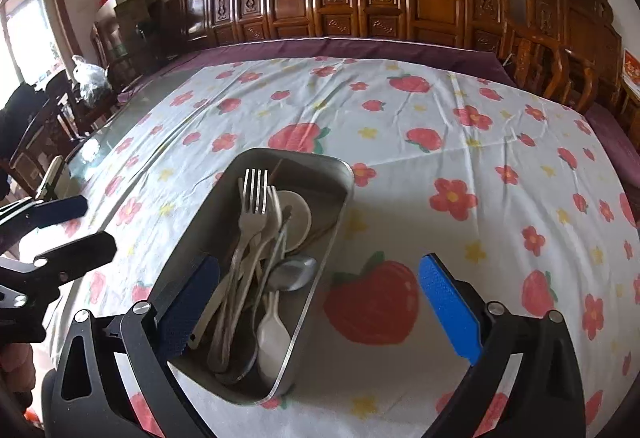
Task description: Organize utensils
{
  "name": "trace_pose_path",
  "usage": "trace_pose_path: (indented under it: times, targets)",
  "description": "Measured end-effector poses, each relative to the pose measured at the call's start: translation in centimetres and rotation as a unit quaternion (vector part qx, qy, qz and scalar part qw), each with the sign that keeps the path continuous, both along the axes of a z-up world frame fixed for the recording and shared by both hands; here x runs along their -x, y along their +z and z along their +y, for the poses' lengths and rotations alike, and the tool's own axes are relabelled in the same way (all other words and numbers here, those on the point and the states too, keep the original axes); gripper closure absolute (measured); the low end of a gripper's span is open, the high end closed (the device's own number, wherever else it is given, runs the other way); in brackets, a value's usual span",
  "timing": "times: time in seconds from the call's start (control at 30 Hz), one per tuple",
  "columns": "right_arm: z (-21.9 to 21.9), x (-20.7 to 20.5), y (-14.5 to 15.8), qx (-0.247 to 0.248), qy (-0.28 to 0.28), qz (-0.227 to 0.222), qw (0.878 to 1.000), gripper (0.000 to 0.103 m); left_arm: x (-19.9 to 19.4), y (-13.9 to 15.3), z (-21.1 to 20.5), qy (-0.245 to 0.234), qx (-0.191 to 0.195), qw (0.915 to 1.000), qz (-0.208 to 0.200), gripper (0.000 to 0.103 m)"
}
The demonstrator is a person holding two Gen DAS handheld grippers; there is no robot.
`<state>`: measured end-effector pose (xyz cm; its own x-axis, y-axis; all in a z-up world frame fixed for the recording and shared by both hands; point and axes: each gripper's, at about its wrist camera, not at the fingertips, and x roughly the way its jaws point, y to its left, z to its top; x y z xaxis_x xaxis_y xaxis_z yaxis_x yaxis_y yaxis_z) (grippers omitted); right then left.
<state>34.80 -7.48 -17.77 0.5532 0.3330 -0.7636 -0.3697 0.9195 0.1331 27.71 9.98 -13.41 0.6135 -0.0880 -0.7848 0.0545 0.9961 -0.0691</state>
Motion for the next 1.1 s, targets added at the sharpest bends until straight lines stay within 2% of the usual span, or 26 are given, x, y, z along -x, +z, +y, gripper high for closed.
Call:
trace_pose_path:
  times: [0.13, 0.33, 0.63, 0.9, 1.1]
  targets:
    - [-1.2, 1.0, 0.7, -0.005, -0.008, -0.003, 1.000, 0.002, 0.5, 0.4, -0.4, 0.005, -0.005, 0.9999, -0.007, 0.008]
    - [-2.9, 3.4, 2.3, -0.012, -0.017, -0.016, 1.000, 0.002, 2.4, 1.3, -1.5, 0.009, -0.018, 0.9997, -0.017, 0.008]
    - [-6.4, 9.7, 5.8, -0.031, -0.026, -0.050, 0.998, 0.002, 7.4, 2.5, -3.1, 0.028, -0.010, 0.9990, -0.034, 0.008]
    - [-9.3, 15.1, 6.8, -0.028, -0.043, -0.076, 0.996, 0.002, 12.3, 1.9, -5.3, 0.027, -0.015, 0.9987, -0.040, 0.008]
    - [-11.2, 18.8, 7.7, -0.036, -0.060, -0.092, 0.993, 0.002, 15.6, 4.0, -6.9, 0.020, -0.026, 0.9970, -0.070, 0.008]
